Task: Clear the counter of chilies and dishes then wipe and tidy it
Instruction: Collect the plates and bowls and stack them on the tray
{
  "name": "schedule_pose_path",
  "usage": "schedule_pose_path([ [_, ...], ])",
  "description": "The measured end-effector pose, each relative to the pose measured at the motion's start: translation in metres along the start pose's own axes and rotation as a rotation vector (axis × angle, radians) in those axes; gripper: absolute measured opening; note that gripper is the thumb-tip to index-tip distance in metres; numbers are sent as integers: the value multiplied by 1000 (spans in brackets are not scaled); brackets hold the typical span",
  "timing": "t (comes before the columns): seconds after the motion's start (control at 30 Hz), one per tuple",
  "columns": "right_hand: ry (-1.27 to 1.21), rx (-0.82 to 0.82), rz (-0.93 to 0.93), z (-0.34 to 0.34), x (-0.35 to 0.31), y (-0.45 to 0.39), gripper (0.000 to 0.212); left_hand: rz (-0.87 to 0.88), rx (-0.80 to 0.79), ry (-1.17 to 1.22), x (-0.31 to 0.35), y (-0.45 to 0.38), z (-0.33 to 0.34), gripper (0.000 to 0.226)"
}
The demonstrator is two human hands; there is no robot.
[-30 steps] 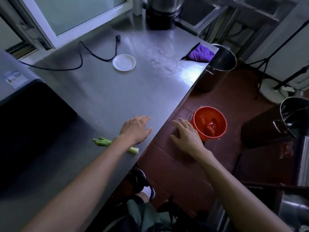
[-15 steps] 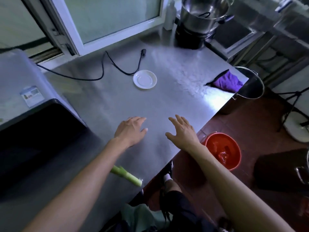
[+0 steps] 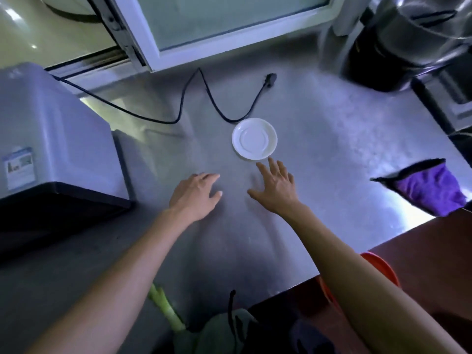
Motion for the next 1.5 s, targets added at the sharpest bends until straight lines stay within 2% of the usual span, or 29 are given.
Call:
schedule_pose_path([
  [0.17,71,-25,-72,-11,8,-55,88,-67,-18,26,12,-35,-3,54],
  [0.43,167,-35,-176,-25,-1,-128,107,-130,1,86,14,-76,-8,51],
  [0.73,231,-117,-201,-11,-11,-166,123,-182,-14,123,10,-90,-8,41],
  [1.1,282,-80,-314,-2,-39,-128,113,-255,31,128,-3,-42,-1,45],
  [1.37,313,-65,-460,24,-90,-58,110,-378,48,257,-34,45,24,55],
  [1.5,340,-101,-523,44,-119,-15,112,-479,137,298,-48,103,35,54],
])
Point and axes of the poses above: each hand's wrist, its own y-axis away from the middle knuckle, its own z-axis out of the palm, x = y × z, the point moved 6 cm from there along -y, towards the middle knuckle, and after that the axes turned 4 degrees about -y, right-handed, at the moved point
